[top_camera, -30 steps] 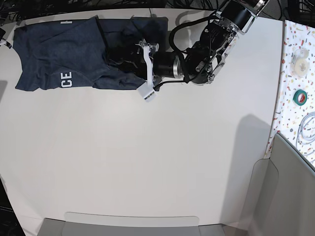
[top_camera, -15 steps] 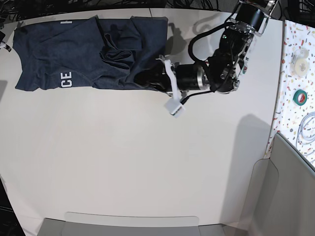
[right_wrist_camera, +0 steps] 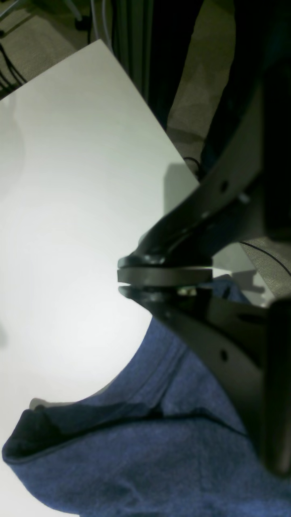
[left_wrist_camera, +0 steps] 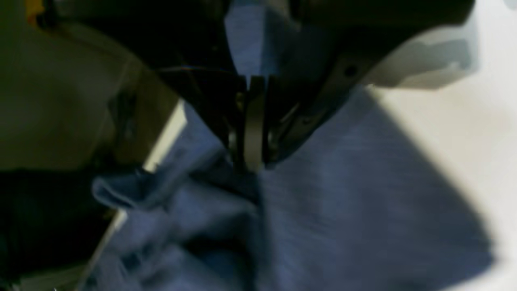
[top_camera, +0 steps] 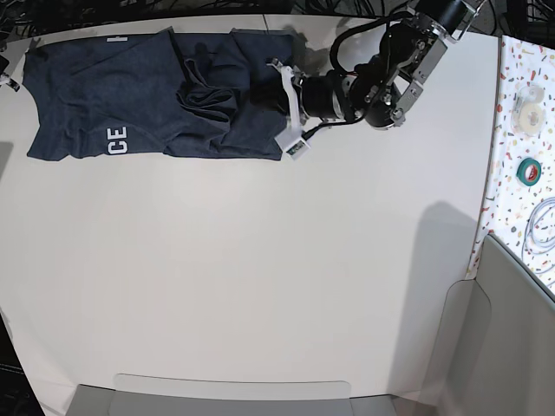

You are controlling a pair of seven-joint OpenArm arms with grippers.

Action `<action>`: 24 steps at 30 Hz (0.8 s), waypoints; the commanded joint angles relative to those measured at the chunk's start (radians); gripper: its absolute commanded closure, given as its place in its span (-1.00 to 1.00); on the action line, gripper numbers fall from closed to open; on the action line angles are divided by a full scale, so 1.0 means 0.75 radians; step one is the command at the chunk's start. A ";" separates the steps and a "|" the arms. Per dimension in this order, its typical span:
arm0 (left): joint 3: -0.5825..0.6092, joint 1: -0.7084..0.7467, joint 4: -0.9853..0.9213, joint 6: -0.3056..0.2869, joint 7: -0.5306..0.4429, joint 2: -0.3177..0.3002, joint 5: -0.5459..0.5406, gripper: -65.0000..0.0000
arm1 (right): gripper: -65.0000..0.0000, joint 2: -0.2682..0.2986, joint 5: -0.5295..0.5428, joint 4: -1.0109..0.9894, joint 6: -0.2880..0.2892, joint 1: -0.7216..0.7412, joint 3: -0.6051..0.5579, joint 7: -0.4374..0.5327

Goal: Layout the t-shirt on the table in an organized manner, then fold the t-shirt properly
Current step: 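Lift the strip end with the left gripper and fold it toward the right gripper, then lower the folded end onto the shirt and press it with the left gripper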

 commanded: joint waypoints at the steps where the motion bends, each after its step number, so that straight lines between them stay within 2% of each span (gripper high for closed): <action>1: 0.021 -0.052 0.025 -0.008 -0.027 0.007 -0.014 1.00 | 1.00 0.026 0.011 0.017 0.000 0.002 0.005 0.025; 7: 0.060 -0.083 0.013 -0.004 -0.027 0.097 0.000 1.00 | 1.00 0.009 0.011 0.017 0.000 -0.006 0.005 0.025; 9: 0.058 -0.097 -0.018 -0.004 -0.025 0.126 0.043 1.00 | 1.00 0.003 0.011 0.017 0.000 -0.008 0.005 0.025; 15: 0.062 -0.138 -0.171 -0.004 -0.025 0.292 0.196 1.00 | 1.00 0.001 0.011 0.017 0.000 -0.008 0.005 0.025; 19: 0.060 -0.140 -0.186 -0.004 -0.027 0.390 0.294 1.00 | 1.00 0.001 0.011 0.017 0.000 -0.004 0.005 0.025; 24: 0.058 -0.140 -0.188 -0.006 -0.027 0.453 0.305 0.98 | 1.00 0.001 0.011 0.017 0.000 -0.006 0.005 0.025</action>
